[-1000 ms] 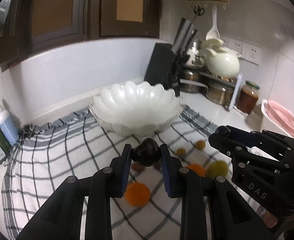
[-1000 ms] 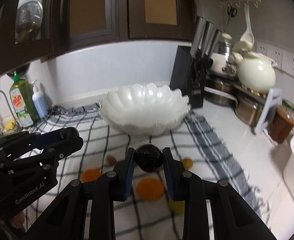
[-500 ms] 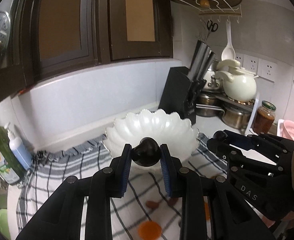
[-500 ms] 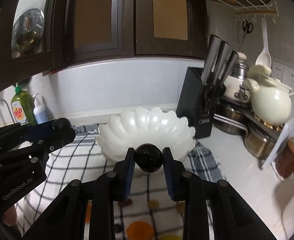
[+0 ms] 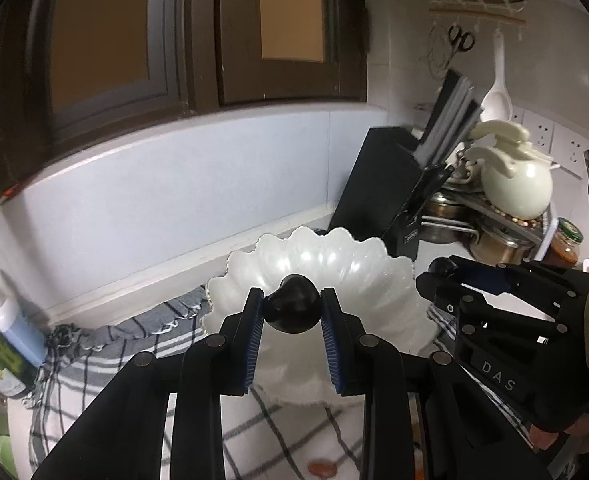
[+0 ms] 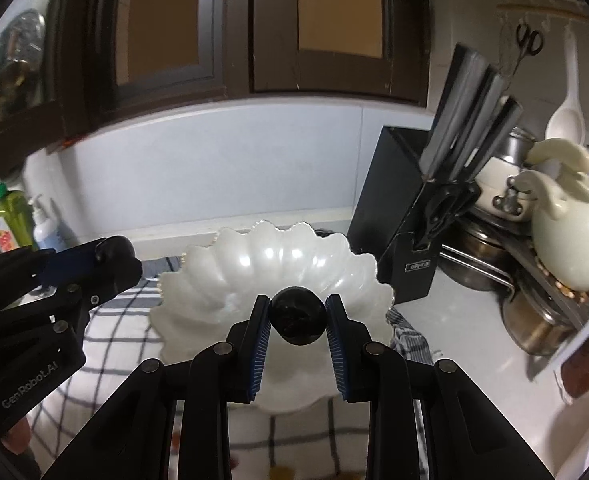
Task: Organize fruits
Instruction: 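Lift the held plums with both tools and carry them over the white bowl, then open both tools to drop the dark plums into the white bowl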
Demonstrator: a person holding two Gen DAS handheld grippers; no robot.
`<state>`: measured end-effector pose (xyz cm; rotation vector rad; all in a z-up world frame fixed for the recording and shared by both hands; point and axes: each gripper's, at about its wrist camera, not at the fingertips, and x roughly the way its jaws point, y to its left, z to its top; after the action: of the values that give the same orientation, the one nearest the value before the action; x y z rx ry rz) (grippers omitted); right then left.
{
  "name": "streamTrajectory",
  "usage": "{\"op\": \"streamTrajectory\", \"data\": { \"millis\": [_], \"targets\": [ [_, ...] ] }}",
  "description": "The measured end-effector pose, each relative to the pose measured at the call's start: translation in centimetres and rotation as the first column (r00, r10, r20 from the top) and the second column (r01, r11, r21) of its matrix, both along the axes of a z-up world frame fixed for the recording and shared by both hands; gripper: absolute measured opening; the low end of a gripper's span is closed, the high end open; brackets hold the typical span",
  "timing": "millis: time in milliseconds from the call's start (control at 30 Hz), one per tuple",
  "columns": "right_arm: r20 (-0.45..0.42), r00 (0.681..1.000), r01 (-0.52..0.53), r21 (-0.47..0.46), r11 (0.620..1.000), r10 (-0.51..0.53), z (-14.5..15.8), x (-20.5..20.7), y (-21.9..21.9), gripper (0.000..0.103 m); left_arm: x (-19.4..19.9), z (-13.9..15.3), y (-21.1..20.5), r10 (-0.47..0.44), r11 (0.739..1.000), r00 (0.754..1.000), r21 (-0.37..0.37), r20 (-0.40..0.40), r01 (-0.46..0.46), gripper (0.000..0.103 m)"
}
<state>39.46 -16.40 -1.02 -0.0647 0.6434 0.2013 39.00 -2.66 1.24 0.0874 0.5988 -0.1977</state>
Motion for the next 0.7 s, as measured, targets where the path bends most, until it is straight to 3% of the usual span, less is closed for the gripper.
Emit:
{"op": "streamTrajectory", "data": {
  "millis": [367, 700],
  "targets": [
    [-0.133, 0.990, -0.039, -0.026, 0.999, 0.035, -3.4, 7.9, 0.2, 0.029, 8.2, -3.7, -0.2, -0.008, 1.000, 0.987, 0.000, -0.159, 0.008, 0.029],
    [-0.271, 0.961, -0.072, -0.045, 0.996, 0.057, -6.9, 12.0, 0.8, 0.029, 12.7, -7.3, -0.5, -0.033, 0.999, 0.954, 0.010, -0.299, 0.038, 0.029]
  ]
}}
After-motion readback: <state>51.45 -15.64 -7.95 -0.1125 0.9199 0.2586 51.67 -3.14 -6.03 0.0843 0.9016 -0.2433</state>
